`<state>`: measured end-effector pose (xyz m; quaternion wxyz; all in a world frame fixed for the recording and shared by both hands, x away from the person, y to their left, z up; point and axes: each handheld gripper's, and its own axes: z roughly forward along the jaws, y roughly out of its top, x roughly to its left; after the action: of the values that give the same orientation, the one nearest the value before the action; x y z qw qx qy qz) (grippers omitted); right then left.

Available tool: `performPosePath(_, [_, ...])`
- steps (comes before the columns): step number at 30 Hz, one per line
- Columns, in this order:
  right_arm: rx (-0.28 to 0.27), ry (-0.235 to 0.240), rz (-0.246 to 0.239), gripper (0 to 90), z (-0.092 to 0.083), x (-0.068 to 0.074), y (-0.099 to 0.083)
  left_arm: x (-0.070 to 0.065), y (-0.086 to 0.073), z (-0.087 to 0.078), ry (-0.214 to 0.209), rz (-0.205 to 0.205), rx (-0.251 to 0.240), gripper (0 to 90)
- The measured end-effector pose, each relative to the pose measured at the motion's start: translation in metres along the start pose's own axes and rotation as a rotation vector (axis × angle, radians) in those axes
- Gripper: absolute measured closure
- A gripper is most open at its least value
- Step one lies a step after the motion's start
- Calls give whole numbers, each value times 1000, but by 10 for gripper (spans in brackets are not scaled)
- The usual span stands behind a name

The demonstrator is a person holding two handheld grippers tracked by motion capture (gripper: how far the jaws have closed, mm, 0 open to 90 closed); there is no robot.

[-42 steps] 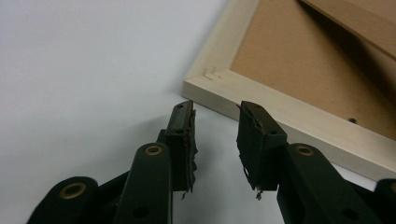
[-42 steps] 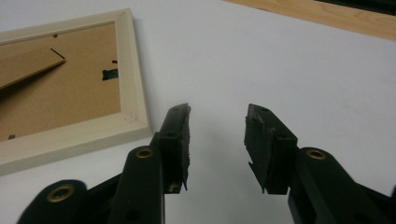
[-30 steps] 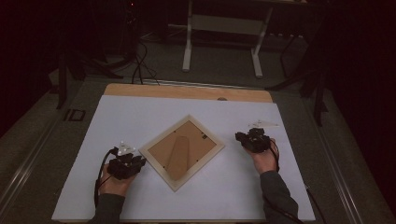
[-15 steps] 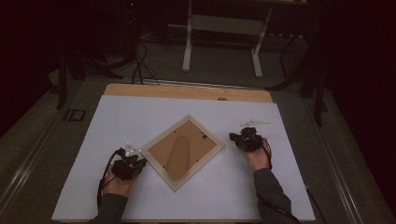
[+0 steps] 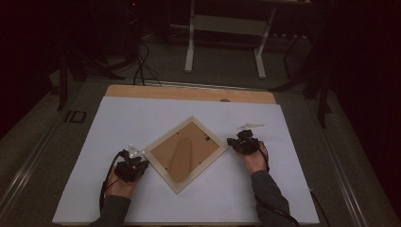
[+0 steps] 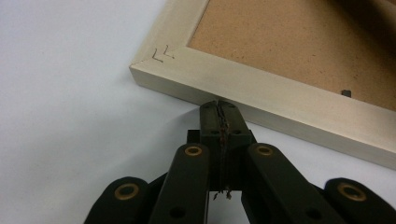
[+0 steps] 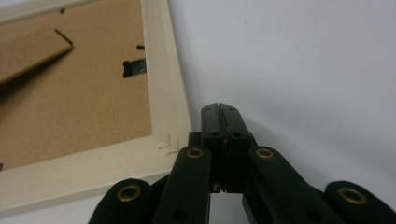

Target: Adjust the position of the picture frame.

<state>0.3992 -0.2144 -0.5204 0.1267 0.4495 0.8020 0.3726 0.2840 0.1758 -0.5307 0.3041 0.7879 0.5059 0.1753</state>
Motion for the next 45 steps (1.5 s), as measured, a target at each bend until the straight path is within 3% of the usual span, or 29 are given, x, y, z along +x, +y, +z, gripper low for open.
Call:
performPosePath(12, [24,3,12,900,1,2,-10,-6,14,12,9,35,7,900])
performPosePath(21, [34,1,8,900,1,5,-12,-8,16,13,-3,28,6,900])
performPosePath(23, [41,-2,8,900,1,5,-13,-12,16,14,-15,37,3,900])
performPosePath(26, [42,-9,12,900,2,4,-13,-18,18,15,5,67,12,900])
performPosePath(35, [47,-12,23,900,0,2,-14,-26,18,15,4,73,14,900])
performPosePath(41, [39,-9,34,900,-2,0,-16,-34,14,11,-28,64,20,900])
performPosePath(44, [37,-3,34,900,-2,0,-17,-35,10,8,-65,50,15,900])
performPosePath(45, [36,0,33,900,-3,-1,-17,-36,5,5,-110,36,6,900])
